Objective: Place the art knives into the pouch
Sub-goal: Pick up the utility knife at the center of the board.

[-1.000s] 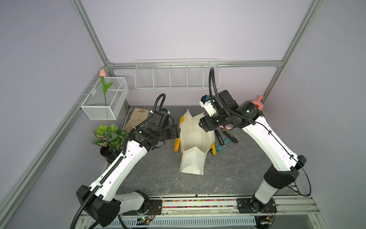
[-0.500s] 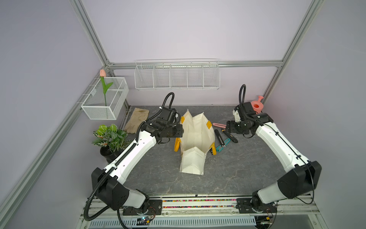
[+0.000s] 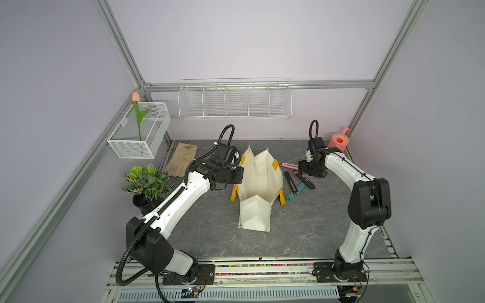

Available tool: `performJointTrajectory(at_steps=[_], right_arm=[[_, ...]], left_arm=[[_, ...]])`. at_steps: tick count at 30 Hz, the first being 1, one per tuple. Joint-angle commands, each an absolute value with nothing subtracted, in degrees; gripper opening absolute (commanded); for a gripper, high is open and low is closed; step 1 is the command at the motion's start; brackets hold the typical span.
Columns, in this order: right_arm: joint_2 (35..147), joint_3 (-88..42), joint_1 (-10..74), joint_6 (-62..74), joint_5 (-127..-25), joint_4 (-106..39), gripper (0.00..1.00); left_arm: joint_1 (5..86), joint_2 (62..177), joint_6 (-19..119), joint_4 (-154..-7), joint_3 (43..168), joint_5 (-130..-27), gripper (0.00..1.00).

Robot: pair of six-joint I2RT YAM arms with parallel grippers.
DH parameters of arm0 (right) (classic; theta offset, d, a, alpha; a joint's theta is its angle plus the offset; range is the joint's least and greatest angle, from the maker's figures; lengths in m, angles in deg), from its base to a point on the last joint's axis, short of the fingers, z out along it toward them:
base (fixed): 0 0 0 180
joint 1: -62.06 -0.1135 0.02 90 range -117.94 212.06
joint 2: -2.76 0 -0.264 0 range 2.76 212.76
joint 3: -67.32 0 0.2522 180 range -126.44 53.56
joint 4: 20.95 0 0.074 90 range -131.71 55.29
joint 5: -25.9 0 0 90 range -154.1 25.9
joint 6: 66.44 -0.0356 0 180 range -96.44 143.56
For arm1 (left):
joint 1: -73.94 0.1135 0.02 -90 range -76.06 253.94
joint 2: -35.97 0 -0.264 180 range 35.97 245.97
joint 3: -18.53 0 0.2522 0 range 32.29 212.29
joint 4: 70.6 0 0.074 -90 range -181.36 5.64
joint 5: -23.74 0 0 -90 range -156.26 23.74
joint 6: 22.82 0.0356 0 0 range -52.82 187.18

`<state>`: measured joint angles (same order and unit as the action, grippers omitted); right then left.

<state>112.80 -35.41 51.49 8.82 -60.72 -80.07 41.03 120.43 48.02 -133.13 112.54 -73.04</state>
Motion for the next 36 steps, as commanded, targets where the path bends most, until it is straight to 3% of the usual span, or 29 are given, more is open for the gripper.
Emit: performJointTrajectory(at_steps=[1,11,25,28,36], right_arm=[[117.3,-37.96,51.82,13.46,-56.1,-81.04,0.77],[124.92,-43.63,52.52,17.41,-57.86,-83.58,0.78],[126.93,-38.22,52.91,16.89,-61.59,-81.04,0.74],[127.37,-37.54,52.92,16.88,-62.07,-80.94,0.68],[125.4,-34.13,52.92,16.91,-61.82,-79.57,0.39]], left_arm=[[41.12,120.78,49.25,-134.54,112.55,-73.9,0.0],[41.11,120.32,49.67,-133.93,112.44,-75.46,0.0],[41.15,120.43,49.87,-133.4,111.7,-76.1,0.0],[41.08,120.61,49.82,-133.3,111.76,-76.23,0.0],[41.11,120.34,49.6,-132.87,111.48,-76.48,0.0]])
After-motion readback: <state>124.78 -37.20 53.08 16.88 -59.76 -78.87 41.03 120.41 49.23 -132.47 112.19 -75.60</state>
